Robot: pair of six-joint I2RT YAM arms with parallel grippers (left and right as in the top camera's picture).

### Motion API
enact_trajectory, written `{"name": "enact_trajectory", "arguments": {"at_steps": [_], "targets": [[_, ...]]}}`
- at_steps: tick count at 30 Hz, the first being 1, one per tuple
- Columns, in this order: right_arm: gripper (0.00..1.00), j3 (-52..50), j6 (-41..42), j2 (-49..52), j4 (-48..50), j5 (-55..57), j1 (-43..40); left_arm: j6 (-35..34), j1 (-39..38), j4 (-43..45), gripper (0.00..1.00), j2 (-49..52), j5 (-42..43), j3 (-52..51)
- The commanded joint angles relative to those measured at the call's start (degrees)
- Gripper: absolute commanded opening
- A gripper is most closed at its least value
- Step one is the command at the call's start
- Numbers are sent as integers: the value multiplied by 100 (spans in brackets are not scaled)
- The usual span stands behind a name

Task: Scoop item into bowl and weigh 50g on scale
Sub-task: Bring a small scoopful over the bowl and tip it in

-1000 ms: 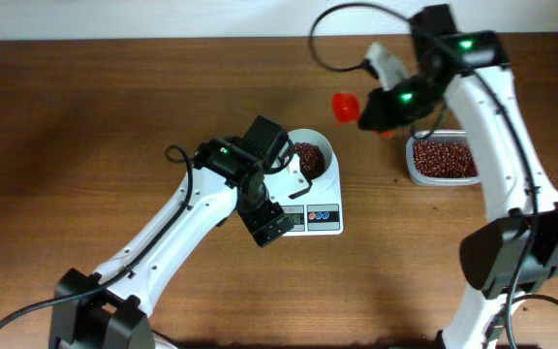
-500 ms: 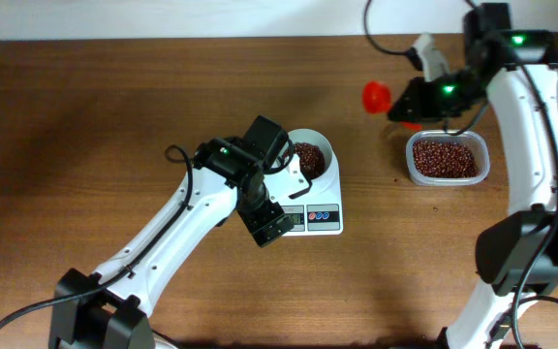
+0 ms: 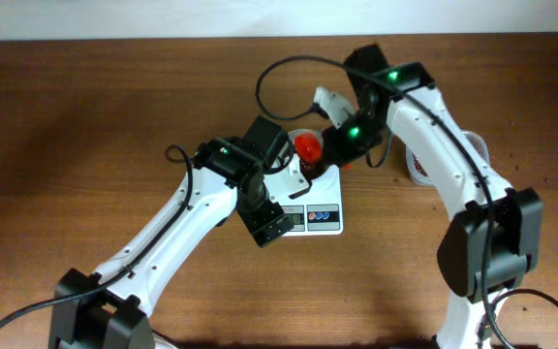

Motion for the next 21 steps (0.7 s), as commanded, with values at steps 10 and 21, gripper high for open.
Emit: {"name": "enact_trajectory", "arguments": {"at_steps": [10,21], "targets": [[4,-455,-138,-164,651,391,11,52,37,-2,99,46,-22,-37],[4,-446,-184,-160,929,914,203,52,37,-2,99,46,-22,-37]]}}
